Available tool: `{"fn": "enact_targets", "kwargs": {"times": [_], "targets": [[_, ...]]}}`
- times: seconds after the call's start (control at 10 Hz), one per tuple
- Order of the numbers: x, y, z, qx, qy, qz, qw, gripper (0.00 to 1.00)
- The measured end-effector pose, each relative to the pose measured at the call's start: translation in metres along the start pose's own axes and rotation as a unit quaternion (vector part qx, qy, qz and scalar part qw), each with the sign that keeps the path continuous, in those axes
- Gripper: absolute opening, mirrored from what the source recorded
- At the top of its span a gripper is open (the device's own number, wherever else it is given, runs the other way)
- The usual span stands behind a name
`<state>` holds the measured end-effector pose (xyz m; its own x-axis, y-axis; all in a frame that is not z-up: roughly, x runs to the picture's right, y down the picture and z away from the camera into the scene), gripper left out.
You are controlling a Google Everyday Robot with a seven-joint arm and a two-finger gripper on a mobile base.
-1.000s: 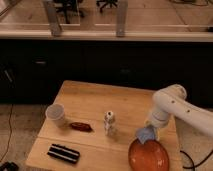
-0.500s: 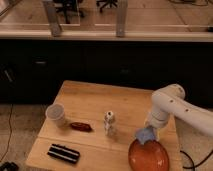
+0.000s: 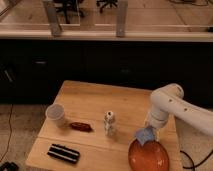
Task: Place the white sponge in the ceramic bowl
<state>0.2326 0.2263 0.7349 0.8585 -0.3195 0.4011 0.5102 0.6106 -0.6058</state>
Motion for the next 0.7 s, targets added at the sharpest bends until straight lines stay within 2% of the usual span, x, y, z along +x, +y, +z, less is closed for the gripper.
{"fn": "enact_targets", "kwargs": {"times": [0.7], "targets": [[-0.0052, 0.0007, 0.0, -0.01, -0.005, -0.009, 0.9999, 0.03]]}}
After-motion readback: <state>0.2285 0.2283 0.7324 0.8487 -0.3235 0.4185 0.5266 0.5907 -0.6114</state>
